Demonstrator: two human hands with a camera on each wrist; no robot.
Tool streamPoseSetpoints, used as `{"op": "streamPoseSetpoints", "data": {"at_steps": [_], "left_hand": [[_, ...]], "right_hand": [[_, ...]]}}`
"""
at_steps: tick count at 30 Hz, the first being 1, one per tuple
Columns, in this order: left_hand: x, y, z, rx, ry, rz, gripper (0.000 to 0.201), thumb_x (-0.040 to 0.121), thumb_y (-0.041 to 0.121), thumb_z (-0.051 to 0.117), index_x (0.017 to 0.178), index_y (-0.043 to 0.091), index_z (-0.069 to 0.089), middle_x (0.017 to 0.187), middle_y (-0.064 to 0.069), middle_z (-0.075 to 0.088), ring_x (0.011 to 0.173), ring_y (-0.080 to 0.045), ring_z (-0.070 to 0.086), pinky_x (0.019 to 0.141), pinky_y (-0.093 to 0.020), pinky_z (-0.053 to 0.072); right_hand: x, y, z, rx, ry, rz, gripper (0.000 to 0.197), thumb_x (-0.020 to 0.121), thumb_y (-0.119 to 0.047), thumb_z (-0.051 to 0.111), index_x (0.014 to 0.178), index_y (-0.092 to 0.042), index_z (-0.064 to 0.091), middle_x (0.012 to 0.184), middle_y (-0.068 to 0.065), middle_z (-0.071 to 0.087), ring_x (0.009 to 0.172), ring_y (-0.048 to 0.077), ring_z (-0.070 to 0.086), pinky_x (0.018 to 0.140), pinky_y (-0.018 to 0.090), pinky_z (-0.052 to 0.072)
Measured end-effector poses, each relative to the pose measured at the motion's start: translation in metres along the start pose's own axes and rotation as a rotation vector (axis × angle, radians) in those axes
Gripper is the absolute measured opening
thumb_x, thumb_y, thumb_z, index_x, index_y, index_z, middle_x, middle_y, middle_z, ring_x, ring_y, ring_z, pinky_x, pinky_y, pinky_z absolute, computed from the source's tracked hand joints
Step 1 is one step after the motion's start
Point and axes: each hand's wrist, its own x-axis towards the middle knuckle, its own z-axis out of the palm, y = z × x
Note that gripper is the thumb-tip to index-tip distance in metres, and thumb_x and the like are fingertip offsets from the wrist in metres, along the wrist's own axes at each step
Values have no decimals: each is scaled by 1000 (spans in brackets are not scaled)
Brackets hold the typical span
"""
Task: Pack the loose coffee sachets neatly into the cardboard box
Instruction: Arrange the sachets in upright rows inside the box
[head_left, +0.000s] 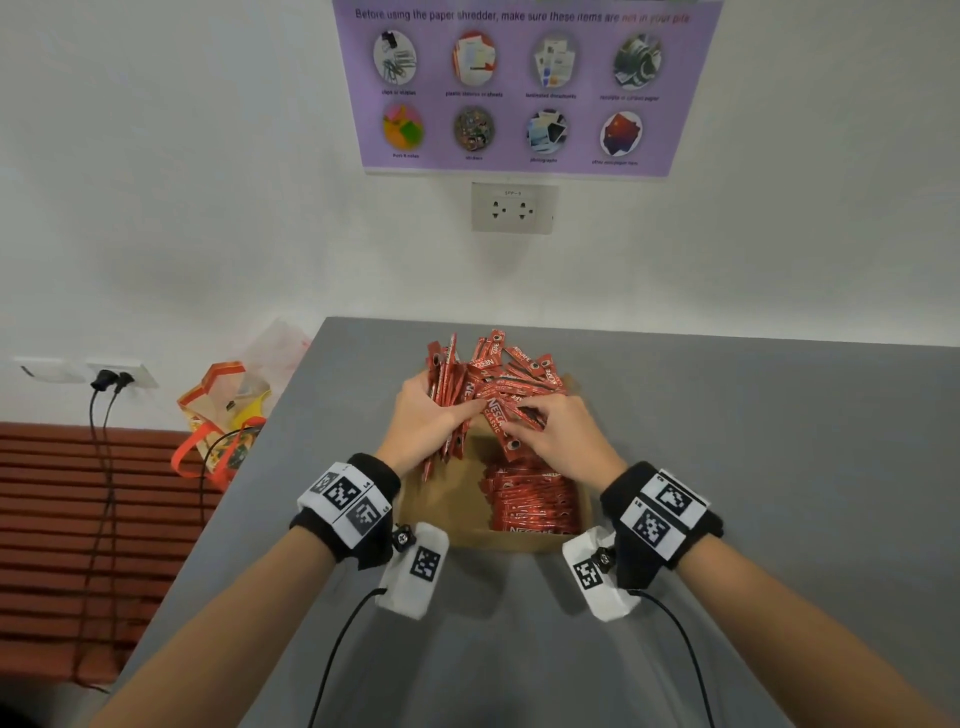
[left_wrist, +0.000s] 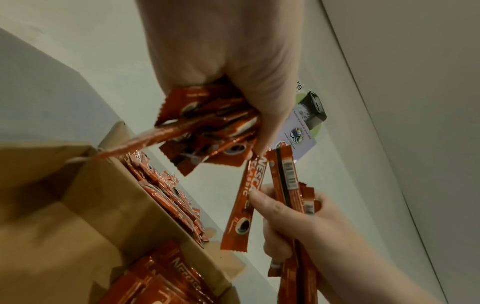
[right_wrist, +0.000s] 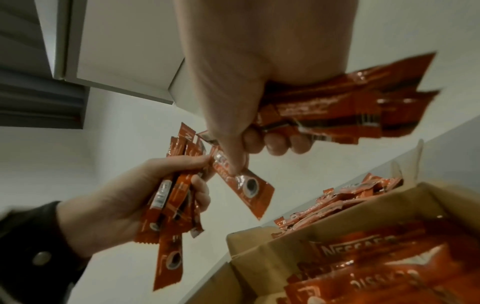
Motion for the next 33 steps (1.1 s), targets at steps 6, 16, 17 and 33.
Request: {"op": "streamPoseSetpoints", "data": {"at_steps": [6, 16, 17, 33], "left_hand": [[1, -7, -5, -8, 76, -40, 12, 77, 15, 74, 84, 12, 65, 80, -3, 70, 74, -16, 66, 75, -28, 53], [22, -25, -34, 523, 95, -210, 11, 80, -1, 60, 78, 8, 55, 66, -5, 58, 60, -22, 59, 49, -24, 46], [22, -27, -35, 545, 94, -205, 9, 81, -1, 59, 80, 7, 55, 67, -6, 58, 62, -22, 59, 50, -24, 46], [14, -36, -30, 652, -114, -248, 25, 76, 16, 75, 89, 11, 54, 86, -6, 60, 72, -17, 58, 63, -23, 46]], "right_hand": [[10, 3, 4, -25, -49, -7, 24, 79, -29, 72, 97, -13, 72, 96, 1, 69, 89, 15, 61, 83, 33, 51], [46, -22, 16, -427, -357, -30, 33, 84, -23, 68, 114, -10, 64, 77, -3, 62, 69, 14, 58, 65, 26, 49], [49, -24, 19, -465, -378, -47, 33, 84, -21, 68, 114, -10, 64, 88, 1, 66, 81, 18, 62, 72, 28, 50], [57, -43, 53, -778, -447, -160, 16, 87, -8, 58, 102, -4, 60, 104, 12, 64, 97, 29, 61, 69, 33, 40]]}}
